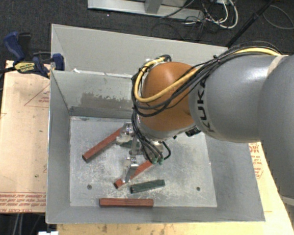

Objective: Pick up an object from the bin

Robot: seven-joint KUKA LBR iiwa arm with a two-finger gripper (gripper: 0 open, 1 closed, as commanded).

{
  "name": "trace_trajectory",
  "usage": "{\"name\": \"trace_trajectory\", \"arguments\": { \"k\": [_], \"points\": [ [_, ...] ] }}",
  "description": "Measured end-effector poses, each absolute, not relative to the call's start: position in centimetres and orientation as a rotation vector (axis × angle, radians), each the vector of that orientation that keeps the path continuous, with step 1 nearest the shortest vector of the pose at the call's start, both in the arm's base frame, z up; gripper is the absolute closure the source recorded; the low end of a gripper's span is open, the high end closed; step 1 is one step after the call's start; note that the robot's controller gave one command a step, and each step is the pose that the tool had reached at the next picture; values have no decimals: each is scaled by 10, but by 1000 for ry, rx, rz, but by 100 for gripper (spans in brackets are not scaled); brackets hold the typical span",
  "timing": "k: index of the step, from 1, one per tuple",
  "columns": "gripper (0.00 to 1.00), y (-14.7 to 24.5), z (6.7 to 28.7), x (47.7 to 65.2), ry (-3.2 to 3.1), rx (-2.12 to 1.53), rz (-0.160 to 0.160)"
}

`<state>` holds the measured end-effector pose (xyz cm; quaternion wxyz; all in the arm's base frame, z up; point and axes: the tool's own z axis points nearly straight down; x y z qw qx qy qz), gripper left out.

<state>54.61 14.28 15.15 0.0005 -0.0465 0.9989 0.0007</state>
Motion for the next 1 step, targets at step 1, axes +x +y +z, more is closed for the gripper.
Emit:
{"name": "trace_trajectory", "arguments": {
  "k": [1],
  "points": [
    [0, 143, 152, 546, 3137, -145, 2]
  ]
}}
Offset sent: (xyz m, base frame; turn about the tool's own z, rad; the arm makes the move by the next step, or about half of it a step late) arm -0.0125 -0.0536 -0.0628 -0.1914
